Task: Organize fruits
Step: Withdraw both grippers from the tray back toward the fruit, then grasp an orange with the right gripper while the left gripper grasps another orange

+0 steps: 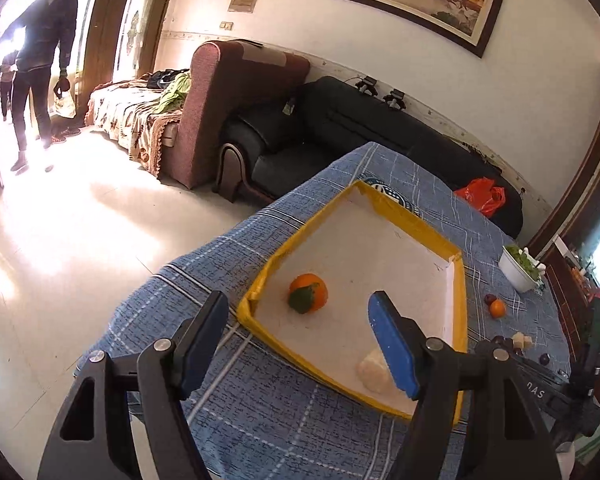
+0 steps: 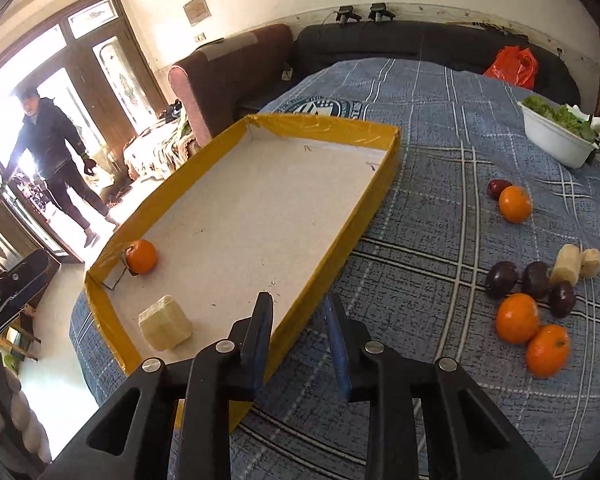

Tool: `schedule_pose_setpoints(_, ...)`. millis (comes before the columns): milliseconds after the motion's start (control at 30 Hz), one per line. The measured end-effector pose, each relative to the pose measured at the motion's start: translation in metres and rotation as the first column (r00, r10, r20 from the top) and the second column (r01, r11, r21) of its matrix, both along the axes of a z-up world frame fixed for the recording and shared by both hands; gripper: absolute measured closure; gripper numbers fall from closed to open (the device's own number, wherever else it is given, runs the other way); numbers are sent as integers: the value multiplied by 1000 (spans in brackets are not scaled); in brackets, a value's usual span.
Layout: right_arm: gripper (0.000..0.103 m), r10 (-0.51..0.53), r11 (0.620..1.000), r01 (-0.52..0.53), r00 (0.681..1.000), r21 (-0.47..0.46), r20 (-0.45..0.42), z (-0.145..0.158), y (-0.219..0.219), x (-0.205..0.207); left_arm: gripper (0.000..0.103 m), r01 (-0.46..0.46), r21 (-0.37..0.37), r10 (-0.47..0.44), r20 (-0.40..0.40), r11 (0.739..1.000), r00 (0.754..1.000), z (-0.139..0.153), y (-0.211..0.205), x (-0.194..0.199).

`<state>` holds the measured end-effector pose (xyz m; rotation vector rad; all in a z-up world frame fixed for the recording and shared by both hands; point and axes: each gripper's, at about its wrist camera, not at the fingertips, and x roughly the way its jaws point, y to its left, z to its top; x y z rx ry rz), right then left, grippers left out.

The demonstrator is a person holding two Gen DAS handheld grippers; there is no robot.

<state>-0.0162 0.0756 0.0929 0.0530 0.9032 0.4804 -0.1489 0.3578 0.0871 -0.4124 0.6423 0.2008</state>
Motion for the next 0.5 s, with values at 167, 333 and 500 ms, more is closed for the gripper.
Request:
schedule_pose_setpoints(167,37,-58,998,54,990,35,125,25,-50,-25,31,94,62,-95,20,994,995,21,-56,9)
schedule_pose_setpoints(333,20,-200,980,190,955,66,218,39,-130,-35,29,168,93,-173,53,981,983,37,-104,9)
schedule_pose_setpoints(500,21,-303,953,296,938,69,166,36,-215,-40,28,275,110,-278,17,955,960,27,-153,25)
